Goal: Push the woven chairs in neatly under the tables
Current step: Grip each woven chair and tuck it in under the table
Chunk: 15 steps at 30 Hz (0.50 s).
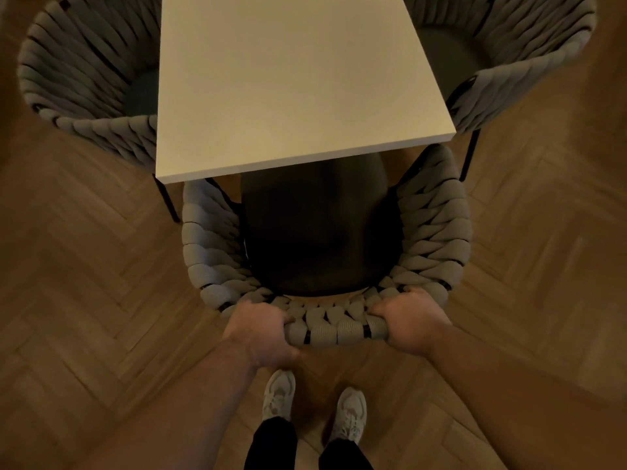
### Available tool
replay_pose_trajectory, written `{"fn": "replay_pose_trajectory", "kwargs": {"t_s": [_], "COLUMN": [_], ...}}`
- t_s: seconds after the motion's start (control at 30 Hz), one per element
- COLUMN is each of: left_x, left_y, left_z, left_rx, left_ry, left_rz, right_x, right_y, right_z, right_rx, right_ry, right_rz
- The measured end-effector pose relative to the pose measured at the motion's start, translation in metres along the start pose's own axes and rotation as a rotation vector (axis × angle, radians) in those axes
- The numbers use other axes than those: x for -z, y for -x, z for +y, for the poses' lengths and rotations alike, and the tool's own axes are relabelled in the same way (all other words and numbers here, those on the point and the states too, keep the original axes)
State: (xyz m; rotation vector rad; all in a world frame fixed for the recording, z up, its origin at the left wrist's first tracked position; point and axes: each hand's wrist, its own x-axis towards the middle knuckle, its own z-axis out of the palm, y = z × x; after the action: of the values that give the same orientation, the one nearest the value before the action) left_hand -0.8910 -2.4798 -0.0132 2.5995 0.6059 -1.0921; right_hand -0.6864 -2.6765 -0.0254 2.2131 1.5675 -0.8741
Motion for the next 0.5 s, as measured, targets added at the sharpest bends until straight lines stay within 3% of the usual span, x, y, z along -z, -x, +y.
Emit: {"fn": "replay_pose_trajectory", "kwargs": {"t_s": [0.5], "left_x": [-0.028], "left_y": [0.009], "left_z": [0.023], "left_rx": [-0.085], "left_ry": [0.041], "left_rz": [0.002], "right_x": [-0.025], "right_y": [0.015], "right_z": [0.026], "right_rx": [0.048], "right_ry": [0.015], "right_rz": [-0.078]}}
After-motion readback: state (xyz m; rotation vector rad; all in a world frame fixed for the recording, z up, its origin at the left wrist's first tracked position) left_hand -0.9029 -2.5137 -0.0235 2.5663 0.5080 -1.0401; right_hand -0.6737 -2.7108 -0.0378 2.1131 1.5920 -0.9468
